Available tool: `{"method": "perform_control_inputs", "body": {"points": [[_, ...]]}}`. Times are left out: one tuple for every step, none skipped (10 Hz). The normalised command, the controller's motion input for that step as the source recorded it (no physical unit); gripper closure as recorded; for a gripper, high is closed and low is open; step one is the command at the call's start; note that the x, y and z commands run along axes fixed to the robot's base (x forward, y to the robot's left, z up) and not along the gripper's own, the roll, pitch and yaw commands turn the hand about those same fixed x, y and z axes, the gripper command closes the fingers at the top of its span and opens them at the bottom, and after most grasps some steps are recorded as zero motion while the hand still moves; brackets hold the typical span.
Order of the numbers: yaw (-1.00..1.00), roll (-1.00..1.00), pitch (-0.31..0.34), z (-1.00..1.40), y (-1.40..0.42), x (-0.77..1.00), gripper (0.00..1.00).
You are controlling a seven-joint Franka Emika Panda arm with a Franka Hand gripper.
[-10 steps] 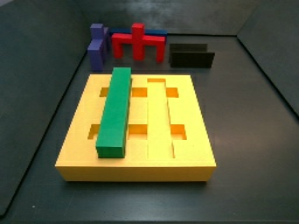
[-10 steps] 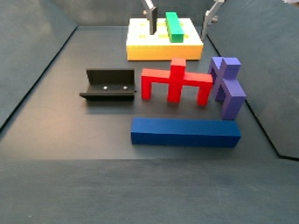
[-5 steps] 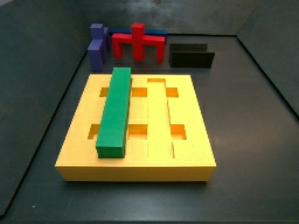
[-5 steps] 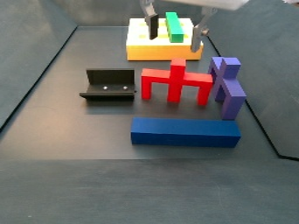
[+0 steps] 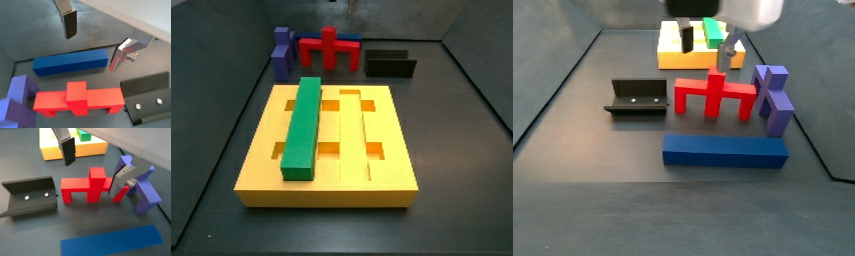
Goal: Pick up the blue object. Move up. Move to above the board. Insert the blue object.
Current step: Pick up the blue object.
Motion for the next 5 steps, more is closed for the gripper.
{"method": "perform_control_inputs", "body": {"points": [[-0.80,-0.13,0.000,-0.13,0.11,0.22,0.00],[-0.78,-0.16,0.000,-0.10,0.12,0.21,0.00],[-0.72,-0.18,0.000,-0.07,0.17,0.17,0.00],[-0.45,-0.29,-0.020,-0.05,0.35,0.04,0.00],[-0.42,-0.36,-0.053,-0.07,0.31,0.05,0.00]]}}
